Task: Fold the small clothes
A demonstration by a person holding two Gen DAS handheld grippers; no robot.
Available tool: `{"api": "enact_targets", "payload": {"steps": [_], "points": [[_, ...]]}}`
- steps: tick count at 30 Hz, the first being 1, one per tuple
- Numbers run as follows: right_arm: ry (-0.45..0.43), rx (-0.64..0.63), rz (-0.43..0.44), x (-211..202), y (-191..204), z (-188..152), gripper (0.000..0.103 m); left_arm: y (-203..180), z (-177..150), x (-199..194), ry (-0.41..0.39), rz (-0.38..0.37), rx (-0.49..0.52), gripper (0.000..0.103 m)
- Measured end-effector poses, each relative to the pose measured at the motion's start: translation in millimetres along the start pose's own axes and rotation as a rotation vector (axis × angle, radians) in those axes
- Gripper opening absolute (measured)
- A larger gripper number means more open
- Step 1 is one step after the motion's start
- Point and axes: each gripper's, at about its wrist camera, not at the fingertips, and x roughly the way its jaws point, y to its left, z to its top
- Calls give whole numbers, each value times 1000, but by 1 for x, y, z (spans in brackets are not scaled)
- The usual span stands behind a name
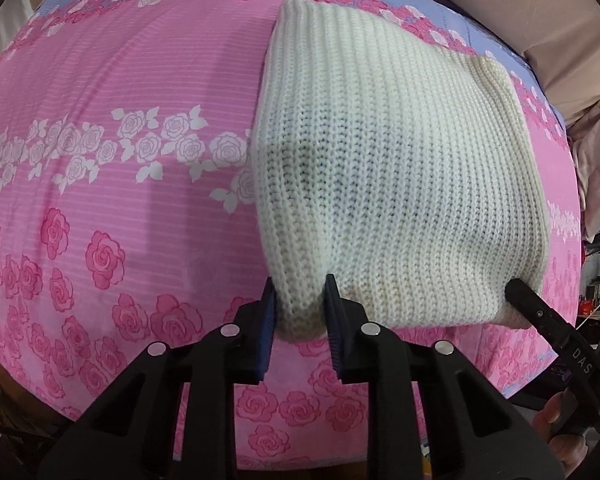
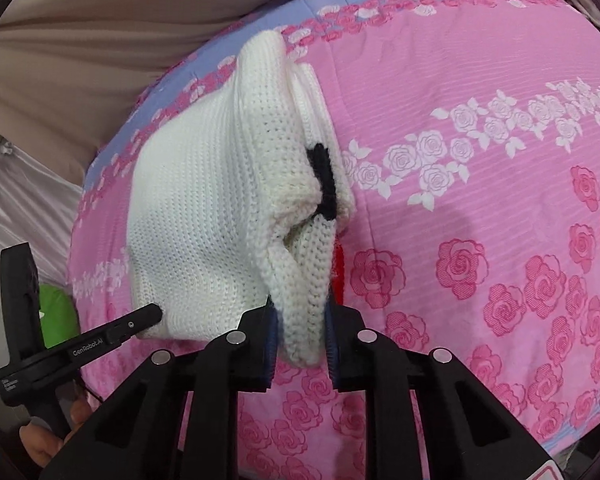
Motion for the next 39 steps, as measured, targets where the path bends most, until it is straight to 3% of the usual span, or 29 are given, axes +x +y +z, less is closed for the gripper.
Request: {"api": "enact_targets", "payload": {"steps": [4,7,9,11,12,14,16,18,20,22,23,24,25,26,31,33,35,37,39], "points": [[62,-8,-50,28,-11,-11,20,1,-6,14,5,45,24,25],[46,-23,-56,18,-3,-6,32,4,-4,3,-3,16,7,30],[15,-14,-40,5,-2,0,39,10,-2,-13,-43,-49,-42,42],[-24,-8,-38,-4,-1,9,54,16,3,-33,-126,-99,-79,68],[-39,-11,-40,-6,0,14,60,17,6,-39,-156,-103,-82,73],[-49,-14,-26,-3,2,31,62,13,22,-43,-196,-95,-66,86],[-45,-9,-6,9,4,46,72,10,36,-35,-203,-92,-62,92],[-14,9,-6,32,3,61,75,15,51,-13,-175,-66,-79,92],[41,56,33,57,2,69,74,21,61,14,-118,-134,-118,86],[65,96,98,69,0,71,62,31,65,34,-36,-262,-193,72],[61,101,115,70,2,73,51,34,64,33,-28,-289,-229,58],[60,104,132,68,7,74,42,35,66,28,-28,-317,-244,50],[51,100,151,62,13,75,39,34,68,20,-34,-335,-232,41],[25,80,189,49,24,77,36,31,70,5,-54,-342,-203,38],[-119,-55,339,-25,84,79,34,28,68,-87,-186,-383,-98,36],[-130,-99,365,-36,100,76,35,36,62,-111,-218,-344,-76,39],[-91,-97,326,-18,101,70,39,48,56,-101,-202,-229,-78,49],[-44,-110,183,22,89,57,45,60,46,-63,-151,-97,-86,53],[45,-65,0,62,62,42,38,70,31,-26,-61,18,-103,49]]}}
